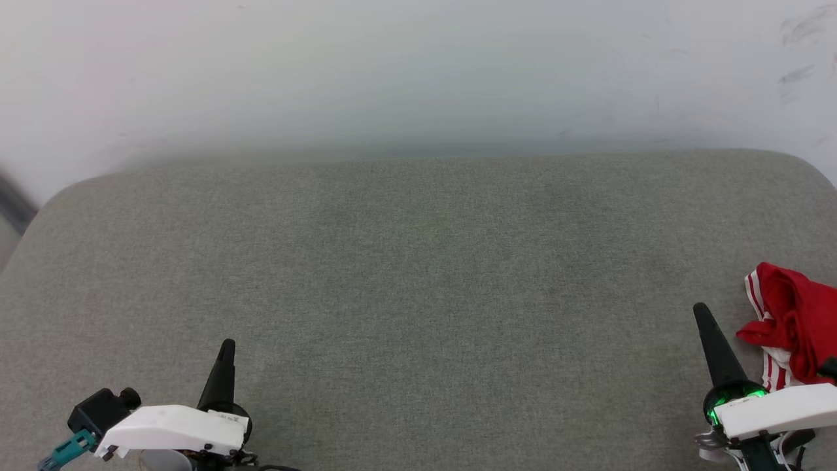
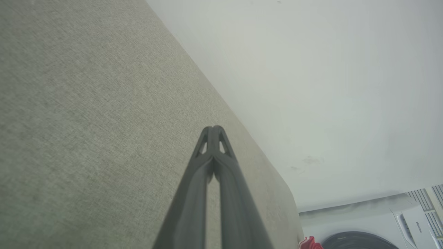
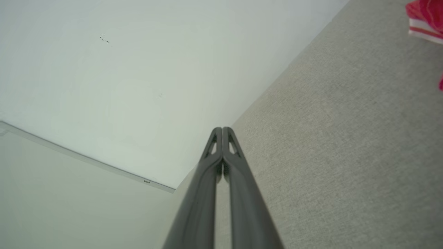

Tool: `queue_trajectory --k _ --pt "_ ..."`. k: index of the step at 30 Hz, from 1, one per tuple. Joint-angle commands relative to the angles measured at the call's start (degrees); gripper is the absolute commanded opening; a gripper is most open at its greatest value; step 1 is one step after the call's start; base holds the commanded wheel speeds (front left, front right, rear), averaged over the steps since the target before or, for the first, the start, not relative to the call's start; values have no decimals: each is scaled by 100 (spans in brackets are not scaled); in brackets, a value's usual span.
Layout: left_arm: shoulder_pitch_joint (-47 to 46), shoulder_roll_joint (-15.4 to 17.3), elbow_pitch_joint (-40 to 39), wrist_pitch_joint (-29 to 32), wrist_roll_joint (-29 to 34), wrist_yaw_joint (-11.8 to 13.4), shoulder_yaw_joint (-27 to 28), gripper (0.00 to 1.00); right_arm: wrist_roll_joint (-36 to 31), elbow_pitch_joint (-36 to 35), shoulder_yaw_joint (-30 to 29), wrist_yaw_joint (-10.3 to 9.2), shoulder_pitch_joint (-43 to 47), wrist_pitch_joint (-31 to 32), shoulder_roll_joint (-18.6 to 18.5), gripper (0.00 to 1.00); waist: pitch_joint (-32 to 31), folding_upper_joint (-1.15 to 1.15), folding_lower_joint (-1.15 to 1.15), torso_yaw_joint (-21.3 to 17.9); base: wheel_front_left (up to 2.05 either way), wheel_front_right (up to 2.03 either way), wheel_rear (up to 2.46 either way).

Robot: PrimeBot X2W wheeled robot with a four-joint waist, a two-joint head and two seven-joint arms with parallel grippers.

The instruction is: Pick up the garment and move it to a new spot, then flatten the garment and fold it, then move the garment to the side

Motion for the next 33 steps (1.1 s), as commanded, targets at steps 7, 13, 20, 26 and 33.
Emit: queue_trajectory --k 7,13,20,26,33 --pt "-184 -26 14 131 -476 -92 92 0 487 90 -45 1 -193 40 32 0 2 0 0 -1 0 0 0" --pt "-226 -55 56 224 -809 -140 143 0 823 185 -66 1 -244 65 57 0 4 0 0 -2 0 0 0" --pt "-276 -92 103 321 -1172 -190 194 0 1189 288 -90 1 -296 90 83 0 6 0 0 -3 0 0 0" --pt "-306 -118 140 406 -1468 -226 240 0 1488 375 -111 1 -339 115 106 0 8 0 0 -4 0 0 0" --pt "-350 -144 183 489 -1796 -269 288 0 1818 470 -133 1 -381 136 131 0 10 0 0 -5 0 0 0"
